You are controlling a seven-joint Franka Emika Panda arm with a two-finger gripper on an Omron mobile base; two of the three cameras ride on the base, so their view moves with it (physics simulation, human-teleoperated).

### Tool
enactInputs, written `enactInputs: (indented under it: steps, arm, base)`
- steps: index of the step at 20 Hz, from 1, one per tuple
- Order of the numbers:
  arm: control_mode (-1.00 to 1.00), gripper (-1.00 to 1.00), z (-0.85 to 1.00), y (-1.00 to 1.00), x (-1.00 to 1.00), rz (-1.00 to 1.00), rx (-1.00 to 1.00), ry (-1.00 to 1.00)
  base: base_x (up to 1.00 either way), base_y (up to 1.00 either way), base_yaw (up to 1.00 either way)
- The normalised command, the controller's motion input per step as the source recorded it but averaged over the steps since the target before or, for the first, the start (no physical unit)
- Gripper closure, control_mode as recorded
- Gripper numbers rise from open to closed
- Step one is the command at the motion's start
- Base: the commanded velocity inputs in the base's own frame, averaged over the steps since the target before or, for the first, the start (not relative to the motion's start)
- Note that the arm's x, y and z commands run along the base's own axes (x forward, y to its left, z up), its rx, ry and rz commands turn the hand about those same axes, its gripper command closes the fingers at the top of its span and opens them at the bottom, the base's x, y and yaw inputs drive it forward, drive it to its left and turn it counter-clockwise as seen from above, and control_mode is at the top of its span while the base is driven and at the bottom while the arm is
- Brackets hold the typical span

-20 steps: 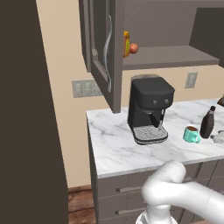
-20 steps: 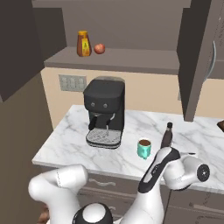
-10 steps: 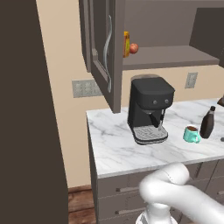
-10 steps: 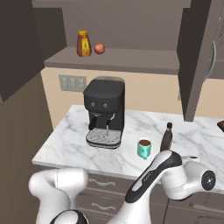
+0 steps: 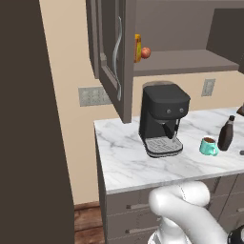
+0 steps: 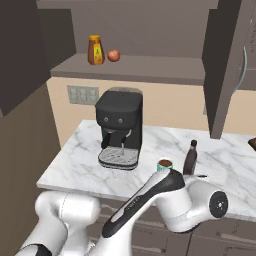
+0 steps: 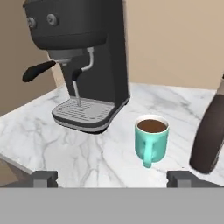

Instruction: Pick the syrup bottle and honey bottle from the cabinet and place them next to the mug.

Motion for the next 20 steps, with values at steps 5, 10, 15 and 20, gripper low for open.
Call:
enactInputs:
  steps: [5, 10, 15, 20]
  arm:
    - [-1.0, -1.0, 0.74, 0.98, -0.09, 0.0, 0.0, -0.01]
    - [-1.0, -1.0, 0.74, 0.9, -0.07, -0.01, 0.0, 0.0]
    - [-1.0, -1.0, 0.85, 0.58, -0.06, 0.0, 0.01, 0.0]
    - [-1.0, -1.0, 0.83, 0.25, 0.0, 0.0, 0.01, 0.03]
  base:
    - [0.0, 0.0, 0.0]
    - [0.0, 0.0, 0.0]
    - [0.0, 0.0, 0.0]
    - [0.0, 0.0, 0.0]
